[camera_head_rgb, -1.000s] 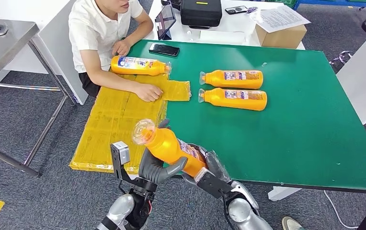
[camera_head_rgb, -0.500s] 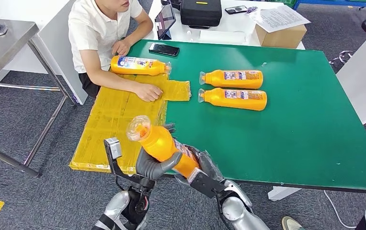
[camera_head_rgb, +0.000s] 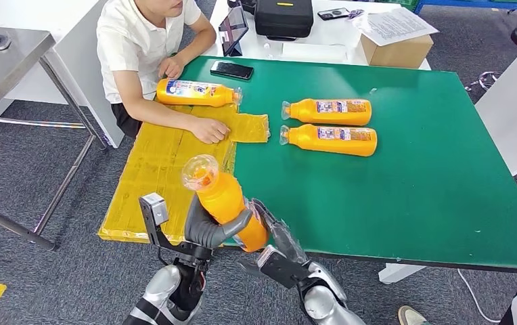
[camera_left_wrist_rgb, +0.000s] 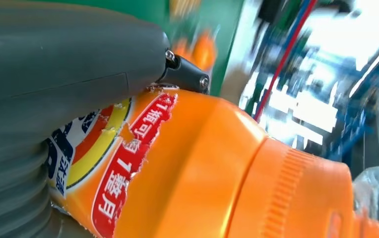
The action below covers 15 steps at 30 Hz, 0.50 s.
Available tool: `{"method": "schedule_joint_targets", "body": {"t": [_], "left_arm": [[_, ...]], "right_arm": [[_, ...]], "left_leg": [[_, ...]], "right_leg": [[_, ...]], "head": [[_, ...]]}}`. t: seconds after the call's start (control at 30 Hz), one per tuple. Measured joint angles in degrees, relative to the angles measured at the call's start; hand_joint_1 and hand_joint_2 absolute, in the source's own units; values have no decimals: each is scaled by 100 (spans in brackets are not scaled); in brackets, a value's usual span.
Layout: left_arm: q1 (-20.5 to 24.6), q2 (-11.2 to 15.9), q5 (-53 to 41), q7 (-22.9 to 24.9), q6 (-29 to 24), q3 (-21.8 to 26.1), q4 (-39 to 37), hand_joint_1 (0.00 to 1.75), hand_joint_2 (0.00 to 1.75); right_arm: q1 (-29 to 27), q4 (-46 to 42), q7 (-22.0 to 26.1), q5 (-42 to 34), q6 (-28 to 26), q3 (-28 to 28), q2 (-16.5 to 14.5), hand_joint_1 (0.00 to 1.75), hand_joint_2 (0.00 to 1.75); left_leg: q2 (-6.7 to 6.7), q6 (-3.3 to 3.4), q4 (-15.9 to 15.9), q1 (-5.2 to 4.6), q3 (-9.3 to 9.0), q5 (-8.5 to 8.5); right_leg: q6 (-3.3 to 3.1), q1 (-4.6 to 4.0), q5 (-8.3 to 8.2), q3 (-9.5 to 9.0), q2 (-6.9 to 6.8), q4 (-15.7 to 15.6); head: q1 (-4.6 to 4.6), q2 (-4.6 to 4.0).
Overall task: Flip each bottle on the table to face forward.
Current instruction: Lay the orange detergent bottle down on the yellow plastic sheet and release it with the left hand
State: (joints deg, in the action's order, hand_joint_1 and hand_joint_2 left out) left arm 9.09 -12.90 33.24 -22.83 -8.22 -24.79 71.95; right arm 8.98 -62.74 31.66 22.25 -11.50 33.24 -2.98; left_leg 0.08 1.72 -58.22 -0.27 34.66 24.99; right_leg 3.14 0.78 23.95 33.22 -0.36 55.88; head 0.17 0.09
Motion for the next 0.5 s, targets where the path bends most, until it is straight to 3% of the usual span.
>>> {"method": "schedule_joint_targets", "body": {"t": [0.17,0.3,0.4,0.5], "left_arm": [[51,126,-1294,-459,-1326,274,-9,175,175],[86,309,-3233,-835,-2749,499,-68,175,175],[122,444,-4411,-666,-3065,617,-182,175,175],[217,545,-5427,-224,-2999,646,-416,175,175]], "right_arm": [[-273,-14,94,254,-979,-138,-61,0,0],[-511,-282,221,522,-1969,-486,-71,0,0],[-636,-542,316,564,-2301,-807,-86,0,0],[-752,-802,461,501,-2558,-1128,-137,0,0]], "left_leg": [[0,0,0,0,2,0],[-1,0,0,0,4,0],[-1,0,0,-1,4,0],[-1,0,0,-2,3,0]], "right_leg": [[-1,0,1,1,0,1],[-1,1,1,3,-1,0],[-1,2,1,4,0,-1],[-1,2,0,4,-1,-1]], "head": [[1,0],[1,0],[2,0],[1,0]]}}
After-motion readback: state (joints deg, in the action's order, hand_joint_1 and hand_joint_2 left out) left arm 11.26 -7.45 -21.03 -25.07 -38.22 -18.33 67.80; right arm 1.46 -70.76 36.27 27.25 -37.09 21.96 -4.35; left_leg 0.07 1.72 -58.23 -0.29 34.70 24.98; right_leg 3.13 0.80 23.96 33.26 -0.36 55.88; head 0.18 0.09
